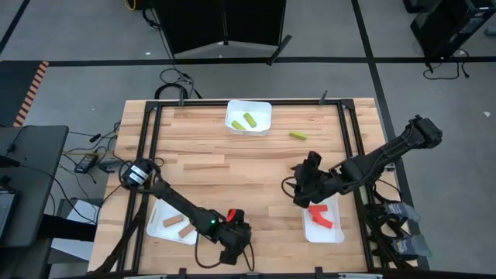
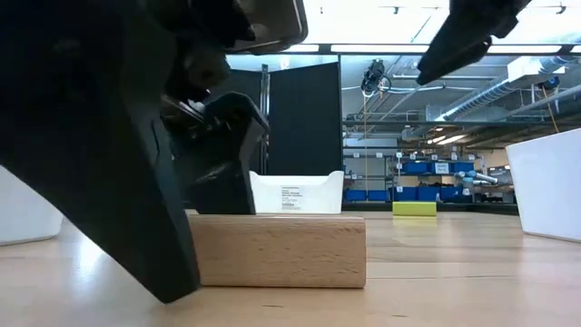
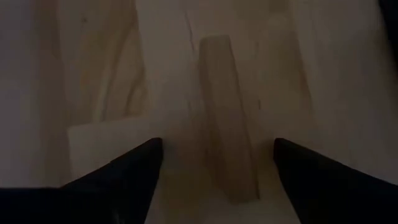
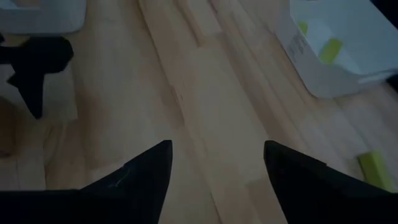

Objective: Sort blocks
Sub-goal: Put the brown block into the bottom left white bin

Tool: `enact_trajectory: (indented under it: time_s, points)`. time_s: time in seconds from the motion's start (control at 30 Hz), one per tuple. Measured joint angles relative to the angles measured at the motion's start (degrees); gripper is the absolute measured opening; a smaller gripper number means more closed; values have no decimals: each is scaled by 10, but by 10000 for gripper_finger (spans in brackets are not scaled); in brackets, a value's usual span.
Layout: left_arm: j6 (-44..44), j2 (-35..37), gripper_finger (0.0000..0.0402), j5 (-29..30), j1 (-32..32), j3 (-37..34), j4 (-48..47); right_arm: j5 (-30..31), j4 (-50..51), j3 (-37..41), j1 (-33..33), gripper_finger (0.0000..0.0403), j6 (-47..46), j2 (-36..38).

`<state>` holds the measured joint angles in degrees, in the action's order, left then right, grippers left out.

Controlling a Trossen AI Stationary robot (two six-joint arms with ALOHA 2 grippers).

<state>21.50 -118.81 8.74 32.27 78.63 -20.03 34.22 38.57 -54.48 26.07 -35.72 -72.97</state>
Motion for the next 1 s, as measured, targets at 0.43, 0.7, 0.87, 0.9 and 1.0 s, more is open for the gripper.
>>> enact_trajectory:
  time_s: [0.43, 0.7, 0.87, 0.9, 1.0]
  points:
    - [-24, -7, 57, 14, -25, 24, -56, 10, -29, 0, -40, 256, 49, 0]
    - [-73, 96, 63, 143, -26, 71, -191, 21, -34, 0, -64, 250, 74, 0]
    - [7, 253, 63, 171, 7, 31, -286, 22, -30, 0, -91, 249, 76, 0]
    - [38, 283, 63, 170, 22, 21, -301, 22, -27, 0, -97, 249, 79, 0]
    - [148, 344, 63, 167, 72, -10, -376, 21, -21, 0, -117, 249, 96, 0]
